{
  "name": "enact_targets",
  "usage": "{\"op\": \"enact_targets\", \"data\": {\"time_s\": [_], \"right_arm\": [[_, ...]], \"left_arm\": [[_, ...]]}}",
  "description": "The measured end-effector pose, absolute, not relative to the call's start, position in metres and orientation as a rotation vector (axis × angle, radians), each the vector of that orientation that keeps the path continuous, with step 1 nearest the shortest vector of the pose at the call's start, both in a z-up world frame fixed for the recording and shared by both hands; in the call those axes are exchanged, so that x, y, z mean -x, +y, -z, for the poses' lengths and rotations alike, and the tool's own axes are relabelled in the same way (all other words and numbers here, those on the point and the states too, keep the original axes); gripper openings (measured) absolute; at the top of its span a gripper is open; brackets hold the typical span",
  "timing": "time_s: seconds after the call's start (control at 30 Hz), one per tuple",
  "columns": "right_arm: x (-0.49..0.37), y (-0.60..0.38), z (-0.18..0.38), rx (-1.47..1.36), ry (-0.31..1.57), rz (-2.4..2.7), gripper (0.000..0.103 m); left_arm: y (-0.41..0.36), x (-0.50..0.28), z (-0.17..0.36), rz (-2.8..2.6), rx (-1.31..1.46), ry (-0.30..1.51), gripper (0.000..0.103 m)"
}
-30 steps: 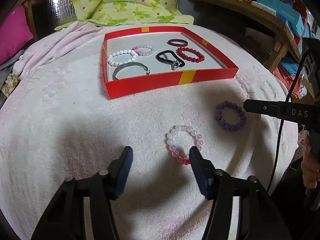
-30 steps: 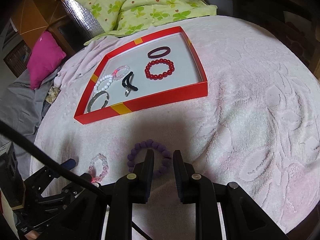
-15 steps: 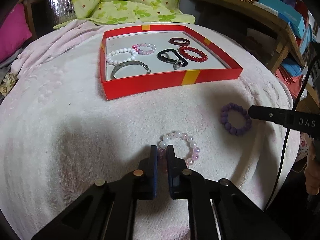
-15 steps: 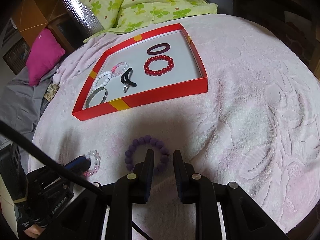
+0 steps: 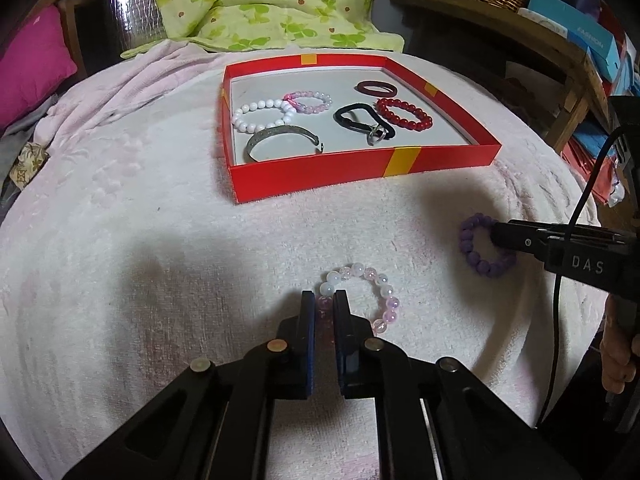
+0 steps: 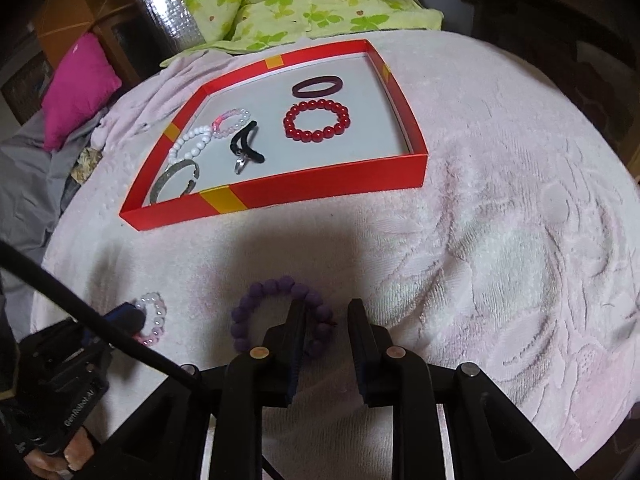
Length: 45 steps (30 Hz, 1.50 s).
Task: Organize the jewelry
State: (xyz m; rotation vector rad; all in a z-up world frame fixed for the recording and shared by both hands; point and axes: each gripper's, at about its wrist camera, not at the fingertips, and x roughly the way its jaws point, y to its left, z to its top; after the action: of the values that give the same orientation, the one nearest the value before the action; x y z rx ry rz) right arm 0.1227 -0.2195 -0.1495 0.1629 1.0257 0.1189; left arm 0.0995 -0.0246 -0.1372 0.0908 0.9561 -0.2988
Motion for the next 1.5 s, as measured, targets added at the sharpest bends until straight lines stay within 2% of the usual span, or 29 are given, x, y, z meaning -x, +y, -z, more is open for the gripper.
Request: {"op": "enact_targets", "data": {"time_s": [0.13, 0.33, 0.9, 1.03, 1.1, 1.17, 1.2, 1.5], "right_arm": [[-0.122, -0.21, 0.15, -0.086, 1.002, -0.104, 0.025], [-0.119, -0.198, 0.15, 0.022, 0.968, -0.079, 0.015], [-0.119, -0.197, 0.151, 0.02, 0.968, -0.063, 0.015], [-0.118, -0.198, 0.151, 0.001, 0.972, -0.063, 0.015], [-0.118, -0.198, 0.15, -0.006, 0.977, -0.063, 0.015], [-0.118, -0.2, 0.149, -0.024, 0.982, -0.066, 0.015], [-0.118, -0.202, 0.149, -0.039, 0.986, -0.07, 0.015], [-0.115, -0.229, 0.133, -0.193, 0.957, -0.103, 0.021]], "left_arm": [[-0.025, -0.099, 0.137, 0.295, -0.098, 0.953, 0.009], [-0.026, -0.099, 0.137, 0.29, -0.105, 0.955, 0.009], [-0.027, -0.101, 0.141, 0.283, -0.102, 0.976, 0.011], [-0.027, -0.103, 0.142, 0.297, -0.089, 0.983, 0.022], [-0.027, -0.102, 0.142, 0.31, -0.078, 0.986, 0.033], [-0.027, -0.101, 0.141, 0.316, -0.067, 0.987, 0.052], [-0.026, -0.101, 0.14, 0.315, -0.067, 0.985, 0.055], [-0.022, -0.093, 0.127, 0.384, -0.02, 0.954, 0.067]]}}
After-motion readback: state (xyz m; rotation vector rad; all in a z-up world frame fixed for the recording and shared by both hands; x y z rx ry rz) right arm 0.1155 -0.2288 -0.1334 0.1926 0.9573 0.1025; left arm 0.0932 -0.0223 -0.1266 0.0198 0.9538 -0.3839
